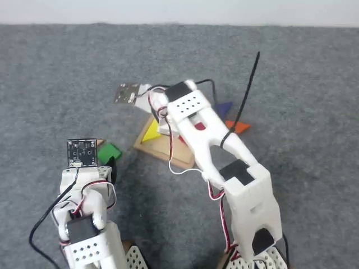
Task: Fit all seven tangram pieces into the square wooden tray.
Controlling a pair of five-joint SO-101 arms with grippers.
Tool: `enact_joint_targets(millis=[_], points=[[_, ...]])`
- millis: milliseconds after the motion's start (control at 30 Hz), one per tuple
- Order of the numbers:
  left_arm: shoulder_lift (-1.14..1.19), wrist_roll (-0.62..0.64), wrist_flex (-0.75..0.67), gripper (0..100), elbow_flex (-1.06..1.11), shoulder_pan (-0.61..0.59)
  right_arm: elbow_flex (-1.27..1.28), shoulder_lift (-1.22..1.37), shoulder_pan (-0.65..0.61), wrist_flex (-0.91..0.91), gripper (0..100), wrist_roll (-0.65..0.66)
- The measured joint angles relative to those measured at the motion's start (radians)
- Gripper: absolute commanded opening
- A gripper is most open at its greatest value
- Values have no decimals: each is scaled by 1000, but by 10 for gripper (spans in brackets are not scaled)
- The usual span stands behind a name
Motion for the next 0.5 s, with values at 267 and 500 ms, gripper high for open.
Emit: enact_joint_targets(millis=[267, 500], points=[[0, -2, 0, 242, 0, 0, 0, -3, 66, -133, 7, -146], [0, -28, 0, 242, 0, 0, 0, -2, 121, -267, 9, -253]])
